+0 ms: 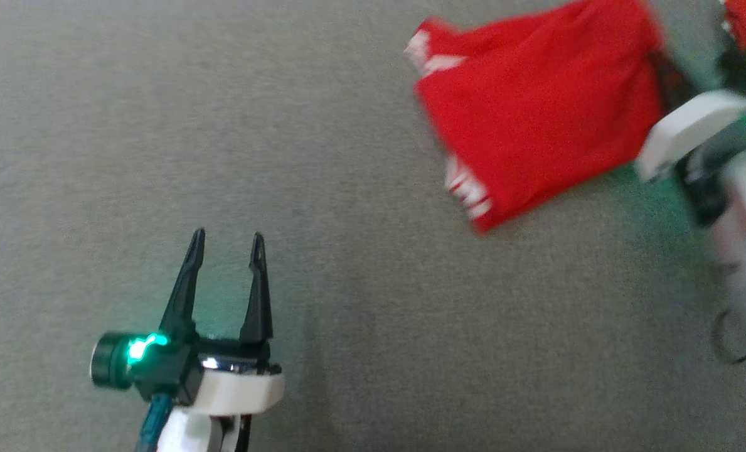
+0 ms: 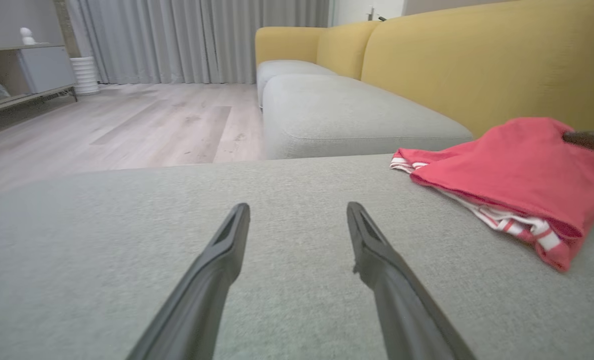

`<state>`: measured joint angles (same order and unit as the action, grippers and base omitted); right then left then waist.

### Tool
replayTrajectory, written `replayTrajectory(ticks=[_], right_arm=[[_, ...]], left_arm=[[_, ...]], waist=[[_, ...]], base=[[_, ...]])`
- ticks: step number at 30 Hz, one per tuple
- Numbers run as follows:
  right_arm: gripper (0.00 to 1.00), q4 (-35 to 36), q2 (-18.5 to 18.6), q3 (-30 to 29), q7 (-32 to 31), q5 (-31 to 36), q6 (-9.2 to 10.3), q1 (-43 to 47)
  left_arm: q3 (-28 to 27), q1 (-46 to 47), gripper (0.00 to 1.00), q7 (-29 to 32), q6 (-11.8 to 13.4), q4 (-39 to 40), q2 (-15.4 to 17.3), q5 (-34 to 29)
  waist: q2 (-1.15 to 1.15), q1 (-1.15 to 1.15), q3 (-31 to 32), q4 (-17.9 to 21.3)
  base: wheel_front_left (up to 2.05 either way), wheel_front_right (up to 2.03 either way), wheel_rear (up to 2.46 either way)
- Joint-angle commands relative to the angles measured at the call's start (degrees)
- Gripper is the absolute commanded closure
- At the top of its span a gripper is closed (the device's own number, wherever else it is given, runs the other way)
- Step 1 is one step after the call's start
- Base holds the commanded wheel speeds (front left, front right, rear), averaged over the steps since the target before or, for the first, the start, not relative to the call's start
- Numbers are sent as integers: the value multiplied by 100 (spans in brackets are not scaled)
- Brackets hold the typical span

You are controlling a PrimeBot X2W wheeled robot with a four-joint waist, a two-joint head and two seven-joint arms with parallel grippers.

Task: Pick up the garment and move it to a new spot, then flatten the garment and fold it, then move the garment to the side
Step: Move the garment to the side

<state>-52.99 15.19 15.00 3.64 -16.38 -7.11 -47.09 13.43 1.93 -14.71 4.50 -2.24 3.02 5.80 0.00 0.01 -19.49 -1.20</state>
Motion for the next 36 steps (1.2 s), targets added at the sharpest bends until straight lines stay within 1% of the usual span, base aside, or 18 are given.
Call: replayTrajectory(ticks=[1,7,8,10,11,12,14,16,18,20,22,24,26,29,30,32,36], right_arm=[[100,275,367,-38,31,103,-37,-284],[100,698,1346,-444,-178,264,-37,-550],[100,698,1346,-444,-178,264,-37,-550],[100,894,1629,-689,-263,320,-37,-537],[75,985,1760,-848,-289,368,-37,-520],[0,1071,1889,-1031,-276,463,-37,-497],[0,1228,2059,-1400,-187,768,-37,-398],[0,1413,1990,-1763,-77,1069,-37,-205],[0,1667,1721,-2066,133,1342,-37,60],[0,1903,1326,-2193,360,1539,-37,398],[0,2104,857,-2024,619,1544,-37,768],[0,2193,420,-1775,796,1386,-37,1137],[0,2232,63,-1405,949,1198,-37,1497],[0,2332,-412,-753,1099,724,-37,2024],[0,2371,-540,-571,1119,565,-37,2211],[0,2708,-714,-256,1130,354,-37,2565],[0,3412,-947,-28,1133,225,-37,3389]], left_arm=[[-157,240,0,-29,-41,165,-14,-98],[-157,563,0,-29,-138,92,-14,-179],[-157,563,0,-29,-138,92,-14,-179],[-153,639,0,-29,-154,76,-14,-196],[-147,675,0,-29,-163,68,-14,-199],[-135,713,0,-29,-171,56,-14,-200],[-109,790,0,-29,-182,22,-14,-189],[-98,843,0,-29,-150,42,-14,-125],[-99,852,0,-29,-96,79,-14,-7],[-96,816,0,-29,-59,80,-14,128],[-98,758,0,-29,-20,89,-14,283],[-91,667,0,-29,38,115,-14,378],[-105,553,0,-29,108,131,-14,459],[-137,354,0,-29,161,117,-14,528],[-144,284,0,-29,171,103,-14,544],[-153,119,0,-29,191,88,-14,540],[-231,-242,0,-29,317,65,-14,518]], waist=[[0,-1,-430,387],[0,-1,-781,632],[0,-1,-781,632],[0,-1,-866,685],[0,-1,-899,701],[0,-1,-921,704],[0,-1,-931,689],[0,-1,-870,657],[0,-1,-754,621],[0,-1,-572,573],[0,-1,-345,522],[0,-1,-76,462],[0,-1,218,395],[0,-1,657,296],[0,-1,836,252],[0,-1,1115,190],[0,-1,1626,102]], base=[[0,0,0],[0,0,0],[0,0,0],[0,0,0],[0,0,0],[0,0,0],[0,0,0],[0,0,0],[0,0,0],[0,0,0],[0,0,0],[0,0,0],[0,0,0],[0,0,0],[0,0,0],[0,0,0],[0,0,0]])
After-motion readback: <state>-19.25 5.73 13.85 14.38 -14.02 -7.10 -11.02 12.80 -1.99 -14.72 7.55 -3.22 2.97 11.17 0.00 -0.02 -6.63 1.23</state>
